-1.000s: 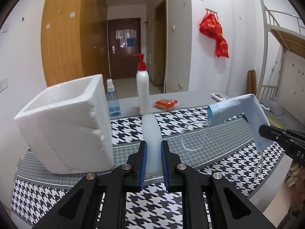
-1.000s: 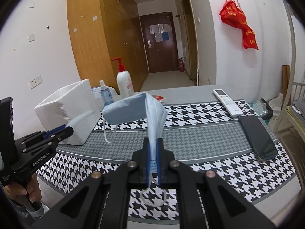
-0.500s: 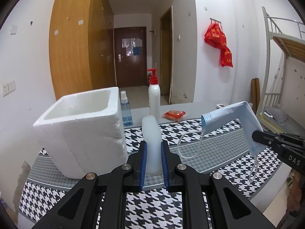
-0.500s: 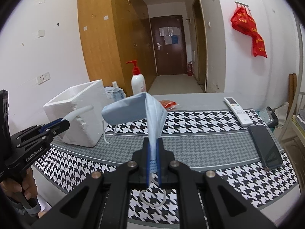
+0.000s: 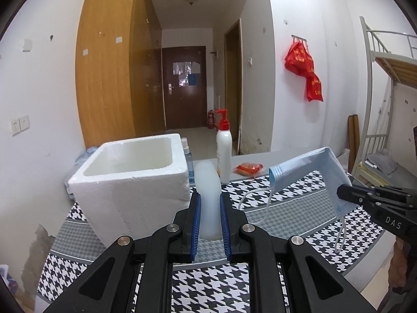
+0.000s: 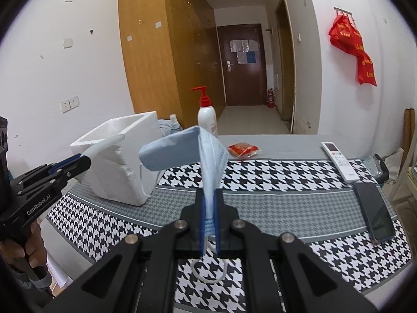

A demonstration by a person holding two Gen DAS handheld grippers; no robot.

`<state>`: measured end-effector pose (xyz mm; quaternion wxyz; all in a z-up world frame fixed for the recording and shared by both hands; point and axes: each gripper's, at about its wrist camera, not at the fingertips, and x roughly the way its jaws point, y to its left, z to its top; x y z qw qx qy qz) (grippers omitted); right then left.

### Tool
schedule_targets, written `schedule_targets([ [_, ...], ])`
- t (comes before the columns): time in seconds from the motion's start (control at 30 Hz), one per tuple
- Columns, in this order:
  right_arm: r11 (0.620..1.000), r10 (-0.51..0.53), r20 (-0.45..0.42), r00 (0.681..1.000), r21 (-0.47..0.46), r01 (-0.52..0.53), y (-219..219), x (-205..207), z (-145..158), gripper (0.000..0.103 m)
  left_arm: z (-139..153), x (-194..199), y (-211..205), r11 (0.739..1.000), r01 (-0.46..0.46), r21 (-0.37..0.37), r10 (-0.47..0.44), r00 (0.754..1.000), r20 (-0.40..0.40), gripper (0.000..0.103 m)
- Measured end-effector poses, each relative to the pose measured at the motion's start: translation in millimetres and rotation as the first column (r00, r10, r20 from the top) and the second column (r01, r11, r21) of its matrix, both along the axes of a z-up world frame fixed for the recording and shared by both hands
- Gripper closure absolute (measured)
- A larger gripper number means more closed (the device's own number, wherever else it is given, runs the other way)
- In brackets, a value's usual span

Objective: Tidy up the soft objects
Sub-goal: 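Carry the white roll with the left gripper while the right gripper carries the blue mask to the box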

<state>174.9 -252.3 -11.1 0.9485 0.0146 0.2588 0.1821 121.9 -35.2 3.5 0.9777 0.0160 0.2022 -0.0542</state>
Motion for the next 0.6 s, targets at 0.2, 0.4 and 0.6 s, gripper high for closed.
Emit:
schedule_targets([
  [0.2,1.0,0.028,0.012,1.0,0.001,-0.028,9,2,5,0.095,7,-7,7,1.0,-0.006,-0.005,0.006,1.0,0.018,0.087],
  [0.4,0.999,0.053,0.015,0.998,0.008,-0.053,17,5,7,0.095,12,-10,13,1.0,-0.017,-0.012,0.017,1.0,0.025,0.087],
  [0.6,0.997,0.079,0.02,0.997,0.009,-0.079,26,7,9,0.095,18,-13,22,0.999,-0.043,-0.006,0.043,0.998,0.043,0.087],
])
